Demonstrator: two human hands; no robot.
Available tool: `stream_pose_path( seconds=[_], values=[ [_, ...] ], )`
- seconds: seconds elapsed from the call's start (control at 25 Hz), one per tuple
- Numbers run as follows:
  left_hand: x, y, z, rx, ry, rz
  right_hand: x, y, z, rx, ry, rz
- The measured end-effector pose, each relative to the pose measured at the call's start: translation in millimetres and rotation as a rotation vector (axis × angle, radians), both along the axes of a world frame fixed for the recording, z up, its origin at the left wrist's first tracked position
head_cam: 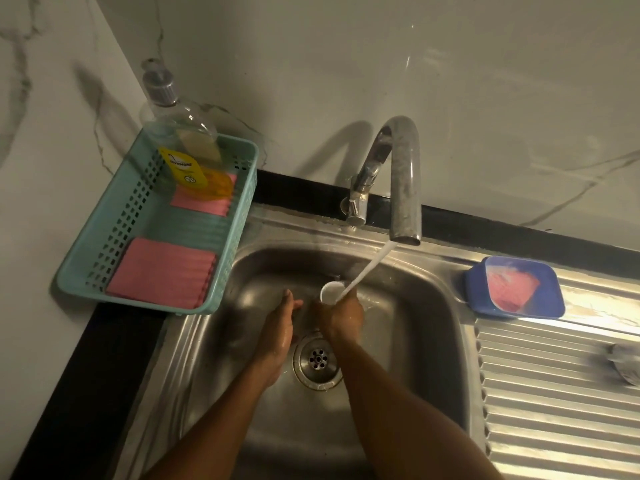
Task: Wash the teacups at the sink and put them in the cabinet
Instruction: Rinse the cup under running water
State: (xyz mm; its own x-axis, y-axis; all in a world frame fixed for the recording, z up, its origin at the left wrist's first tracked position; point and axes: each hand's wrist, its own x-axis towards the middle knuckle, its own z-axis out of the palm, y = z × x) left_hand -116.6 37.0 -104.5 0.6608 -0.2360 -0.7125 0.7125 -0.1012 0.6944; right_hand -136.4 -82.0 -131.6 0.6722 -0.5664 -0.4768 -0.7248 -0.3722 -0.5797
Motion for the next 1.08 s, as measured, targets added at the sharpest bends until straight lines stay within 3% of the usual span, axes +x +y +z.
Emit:
stream_pose_path(
  seconds=[0.24,0.36,0.48,0.64,0.72,0.8,0.88,1.0,1.08],
  values=[
    [0.2,-11.9,-6.0,0.010,-0.058,-0.001,0.0,-11.5,2.8,0.122,0.047,-0.012],
    [-0.9,-19.5,-10.7,0.011,-0.155,0.009,-0.3,-13.0,11.9,0.399,-0.048,-0.169],
    [1.6,-33.1,-9.6,-0.012,-0.386,-0.075,-7.3,-6.7,34.1,0.683,-0.166,-0.358],
    [-1.3,-52.0,8.9,0.010,-0.628,-0.053,-11.8,7.4,73.3,0.332,-0.194,-0.555],
    [3.2,-58.1,26.6,-0.114,-0.644,-0.034,-13.9,13.3,104.3,0.447,-0.383,-0.551],
    [20.1,-62.6,43.3,-0.186,-0.589,0.028,-22.7,18.0,119.9,0.575,-0.552,-0.414],
    [36.2,-64.3,62.9,-0.208,-0.457,0.094,-35.7,12.1,119.4,0.517,-0.654,-0.129],
    [49.7,-55.2,81.4,-0.072,-0.025,-0.066,-48.3,-28.3,100.1,0.043,-0.471,0.508],
    [50.8,-48.6,79.9,-0.043,0.203,-0.228,-52.3,-48.4,92.2,-0.171,-0.312,0.743]
  ],
)
